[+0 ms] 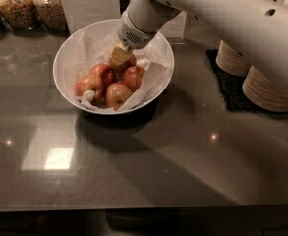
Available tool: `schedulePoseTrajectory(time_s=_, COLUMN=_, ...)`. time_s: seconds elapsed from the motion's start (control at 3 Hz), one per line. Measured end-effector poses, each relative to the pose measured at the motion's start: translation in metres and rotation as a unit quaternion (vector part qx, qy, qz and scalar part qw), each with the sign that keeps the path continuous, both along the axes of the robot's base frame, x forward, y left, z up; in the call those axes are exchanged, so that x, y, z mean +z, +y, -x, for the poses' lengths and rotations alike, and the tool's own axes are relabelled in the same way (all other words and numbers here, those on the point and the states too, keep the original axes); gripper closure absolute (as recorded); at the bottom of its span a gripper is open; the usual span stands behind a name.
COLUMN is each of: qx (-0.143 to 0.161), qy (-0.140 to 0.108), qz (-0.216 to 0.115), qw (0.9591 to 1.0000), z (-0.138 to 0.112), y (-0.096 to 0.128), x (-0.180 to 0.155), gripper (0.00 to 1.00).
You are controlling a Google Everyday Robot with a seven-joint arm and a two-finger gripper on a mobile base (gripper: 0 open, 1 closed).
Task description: Pick apple from white bowl
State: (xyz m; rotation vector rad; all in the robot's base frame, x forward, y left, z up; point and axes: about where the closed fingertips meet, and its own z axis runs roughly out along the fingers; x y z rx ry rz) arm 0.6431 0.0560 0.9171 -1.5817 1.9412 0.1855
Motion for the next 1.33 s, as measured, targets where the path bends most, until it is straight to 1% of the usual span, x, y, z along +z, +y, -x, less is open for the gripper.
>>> schedulePoseTrajectory(time_s=0.33, qx=0.000, qy=0.000, qz=0.000, qw=1.0000, z=0.0000, y=0.0000, x=0.0000, gripper=0.88)
schedulePoseTrajectory(time_s=0.67, qx=0.000, qy=0.000, qz=0.000, qw=1.0000, z=0.0000, y=0.0000, x=0.0000, gripper=0.87)
schedulePoseTrajectory(time_s=1.33, qx=0.000, qy=0.000, qz=0.000, qw=1.0000, z=0.0000, y=0.0001, x=0.0000, gripper=0.41)
